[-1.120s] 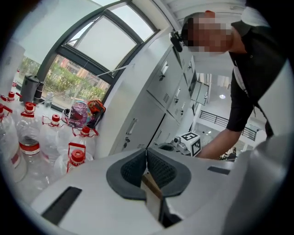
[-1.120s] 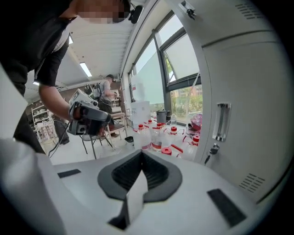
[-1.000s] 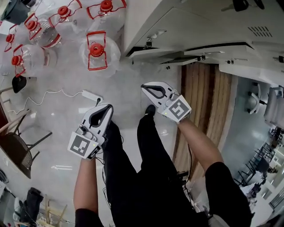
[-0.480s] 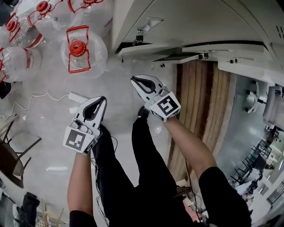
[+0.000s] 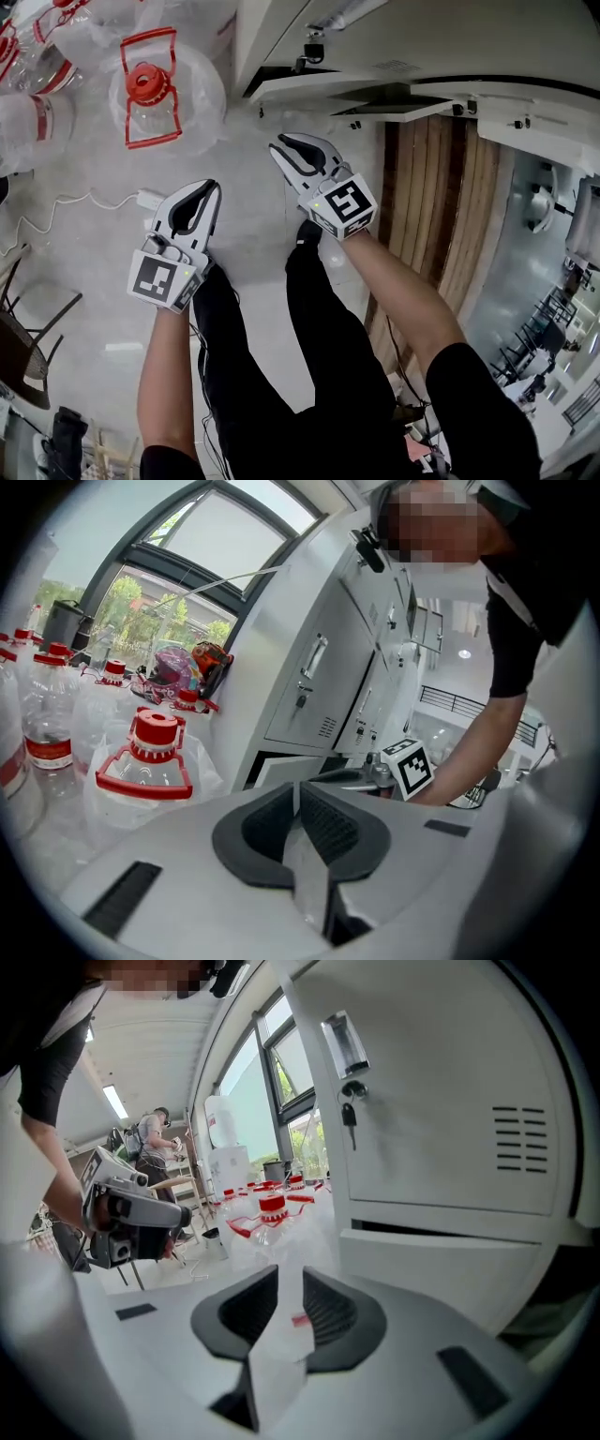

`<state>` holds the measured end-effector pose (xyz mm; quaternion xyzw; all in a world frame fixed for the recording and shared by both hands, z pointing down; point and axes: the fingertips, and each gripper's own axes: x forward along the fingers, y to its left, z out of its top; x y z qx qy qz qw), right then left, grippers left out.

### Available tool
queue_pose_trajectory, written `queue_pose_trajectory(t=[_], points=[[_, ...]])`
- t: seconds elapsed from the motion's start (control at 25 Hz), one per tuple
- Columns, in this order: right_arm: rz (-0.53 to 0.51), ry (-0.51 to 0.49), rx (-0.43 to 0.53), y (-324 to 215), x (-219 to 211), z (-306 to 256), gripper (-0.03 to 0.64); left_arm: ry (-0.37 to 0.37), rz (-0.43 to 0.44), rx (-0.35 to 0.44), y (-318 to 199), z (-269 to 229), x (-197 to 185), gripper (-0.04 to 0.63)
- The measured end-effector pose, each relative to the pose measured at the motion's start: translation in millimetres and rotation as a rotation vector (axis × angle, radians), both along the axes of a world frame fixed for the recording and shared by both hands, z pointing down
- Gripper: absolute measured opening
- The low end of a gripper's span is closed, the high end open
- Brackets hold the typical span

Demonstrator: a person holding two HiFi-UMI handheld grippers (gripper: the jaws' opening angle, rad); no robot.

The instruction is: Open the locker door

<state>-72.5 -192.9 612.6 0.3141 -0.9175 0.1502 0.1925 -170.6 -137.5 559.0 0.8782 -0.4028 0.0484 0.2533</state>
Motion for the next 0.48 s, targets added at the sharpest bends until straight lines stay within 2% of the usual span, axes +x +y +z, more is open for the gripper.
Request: queue_pose_trajectory(t=[0.24, 0.48], points=[[0.044, 0.003, -0.053, -9, 4, 55, 0.098, -0.005, 0.018, -0.031, 1, 49, 1, 0.02], [0.103, 0.001, -0.059, -33, 4, 98, 0.114, 0.006, 0.035, -0.043, 5, 88, 3, 0.02]])
